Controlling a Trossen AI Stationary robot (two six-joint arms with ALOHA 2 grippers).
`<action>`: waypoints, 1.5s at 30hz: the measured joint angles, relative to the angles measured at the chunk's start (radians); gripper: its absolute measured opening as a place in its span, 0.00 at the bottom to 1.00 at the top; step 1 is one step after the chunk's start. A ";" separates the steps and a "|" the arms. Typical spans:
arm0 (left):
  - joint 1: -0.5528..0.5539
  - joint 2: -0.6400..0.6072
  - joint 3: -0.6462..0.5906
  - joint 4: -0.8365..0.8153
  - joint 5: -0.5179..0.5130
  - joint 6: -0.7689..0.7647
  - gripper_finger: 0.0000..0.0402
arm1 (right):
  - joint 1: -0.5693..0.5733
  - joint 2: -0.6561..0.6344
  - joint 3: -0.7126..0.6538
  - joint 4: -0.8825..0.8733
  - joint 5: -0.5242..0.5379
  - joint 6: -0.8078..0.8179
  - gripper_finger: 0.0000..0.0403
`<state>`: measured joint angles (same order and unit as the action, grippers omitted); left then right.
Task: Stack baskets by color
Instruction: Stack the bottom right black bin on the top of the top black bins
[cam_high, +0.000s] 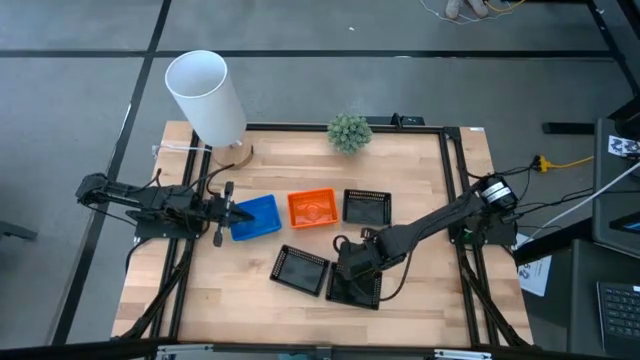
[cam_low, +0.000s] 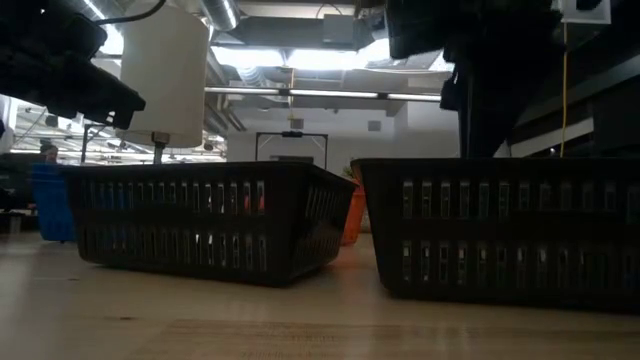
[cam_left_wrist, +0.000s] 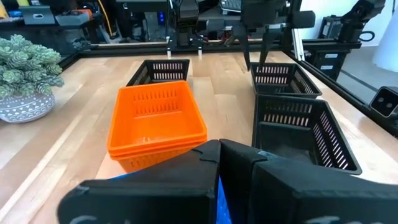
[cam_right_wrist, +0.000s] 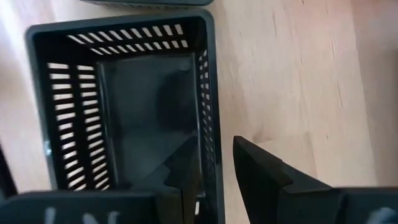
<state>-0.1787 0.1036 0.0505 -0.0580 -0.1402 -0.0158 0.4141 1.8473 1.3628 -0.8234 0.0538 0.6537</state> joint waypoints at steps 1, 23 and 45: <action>0.000 0.000 0.000 0.000 0.000 0.000 0.00 | 0.000 0.006 0.000 0.002 -0.001 0.000 0.25; 0.000 0.000 0.000 -0.002 0.000 0.000 0.00 | 0.022 0.019 -0.087 0.084 0.029 0.056 0.25; 0.000 0.000 0.000 -0.001 0.000 0.000 0.00 | 0.041 0.017 -0.126 0.072 -0.024 0.021 0.01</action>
<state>-0.1787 0.1032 0.0505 -0.0593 -0.1406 -0.0154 0.4549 1.8646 1.2363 -0.7511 0.0294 0.6749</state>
